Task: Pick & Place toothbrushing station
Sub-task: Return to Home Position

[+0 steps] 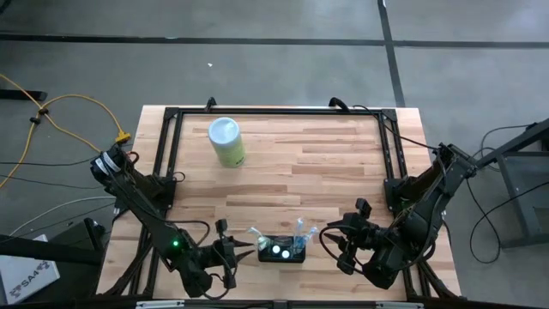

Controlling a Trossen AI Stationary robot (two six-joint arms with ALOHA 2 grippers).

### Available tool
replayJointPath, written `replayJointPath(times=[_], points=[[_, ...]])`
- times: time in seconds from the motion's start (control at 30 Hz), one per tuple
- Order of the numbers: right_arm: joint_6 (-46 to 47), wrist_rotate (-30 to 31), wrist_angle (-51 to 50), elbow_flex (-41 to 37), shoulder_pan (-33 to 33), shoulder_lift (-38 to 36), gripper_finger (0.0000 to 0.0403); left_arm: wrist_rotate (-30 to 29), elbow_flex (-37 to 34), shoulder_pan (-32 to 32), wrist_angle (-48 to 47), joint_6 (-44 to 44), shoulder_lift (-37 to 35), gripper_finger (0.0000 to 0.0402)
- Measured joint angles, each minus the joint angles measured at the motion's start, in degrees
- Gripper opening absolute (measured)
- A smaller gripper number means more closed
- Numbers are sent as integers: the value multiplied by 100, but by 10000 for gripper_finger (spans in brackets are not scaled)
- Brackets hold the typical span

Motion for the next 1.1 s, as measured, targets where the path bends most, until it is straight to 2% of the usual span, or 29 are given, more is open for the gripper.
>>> replayJointPath(times=[0.23, 0.5, 0.67, 0.77, 0.97, 1.1], points=[[-33, 0, 45, 0, 0, -1, 117, -7, 0, 2, 2, 664, -404, 68], [-15, 2, 221, -1, -1, 0, 117, -1036, 0, -55, 26, 509, -542, 68], [-16, 1, 318, 0, -2, 0, 117, -1103, 0, -58, 24, 852, -542, 68], [-17, 2, 320, 0, 0, 0, 117, -1009, 0, -55, 22, 1105, -542, 68], [-44, -6, 342, 0, -1, 0, 117, -465, 0, -57, 26, 1540, -542, 68], [-81, 438, 297, 0, 0, 0, 117, 64, 0, 105, 4, 1640, -570, 68]])
